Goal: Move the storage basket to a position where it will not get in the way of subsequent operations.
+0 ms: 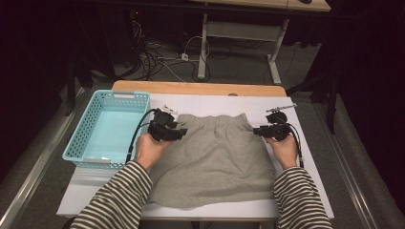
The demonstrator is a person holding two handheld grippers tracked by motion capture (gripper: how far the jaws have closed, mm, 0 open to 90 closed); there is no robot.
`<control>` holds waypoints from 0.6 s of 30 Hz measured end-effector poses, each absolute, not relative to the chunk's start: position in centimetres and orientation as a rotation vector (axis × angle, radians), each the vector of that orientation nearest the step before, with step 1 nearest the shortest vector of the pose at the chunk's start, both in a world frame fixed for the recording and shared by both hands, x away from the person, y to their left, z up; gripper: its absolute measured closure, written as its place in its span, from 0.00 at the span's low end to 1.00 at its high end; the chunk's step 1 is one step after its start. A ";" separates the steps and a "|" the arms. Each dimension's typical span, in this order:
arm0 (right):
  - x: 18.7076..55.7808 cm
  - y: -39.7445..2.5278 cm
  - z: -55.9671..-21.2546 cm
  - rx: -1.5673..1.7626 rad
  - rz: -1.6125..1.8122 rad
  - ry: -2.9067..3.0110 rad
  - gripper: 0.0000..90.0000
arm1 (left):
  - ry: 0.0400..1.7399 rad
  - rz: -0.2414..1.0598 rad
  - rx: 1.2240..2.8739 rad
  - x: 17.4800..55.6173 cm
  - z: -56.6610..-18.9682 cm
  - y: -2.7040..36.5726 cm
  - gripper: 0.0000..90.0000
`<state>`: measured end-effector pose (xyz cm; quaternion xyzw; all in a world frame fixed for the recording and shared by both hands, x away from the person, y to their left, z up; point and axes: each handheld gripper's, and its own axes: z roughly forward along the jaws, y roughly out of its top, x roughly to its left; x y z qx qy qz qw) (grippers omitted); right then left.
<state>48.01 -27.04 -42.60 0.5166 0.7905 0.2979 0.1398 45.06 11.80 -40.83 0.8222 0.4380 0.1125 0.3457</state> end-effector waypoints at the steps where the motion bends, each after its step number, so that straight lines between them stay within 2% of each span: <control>1: 48.3 -26.9 -42.5 1.485 0.865 2.283 0.68 | 1.155 0.290 2.133 45.7 -40.8 11.8 0.52; 9: 49.8 -25.1 -42.5 1.455 0.828 2.325 0.67 | 1.281 0.253 2.123 49.4 -42.3 11.5 0.52; 18: 50.9 -24.3 -43.9 1.464 0.692 2.361 0.67 | 1.385 0.197 2.175 51.1 -45.3 11.1 0.54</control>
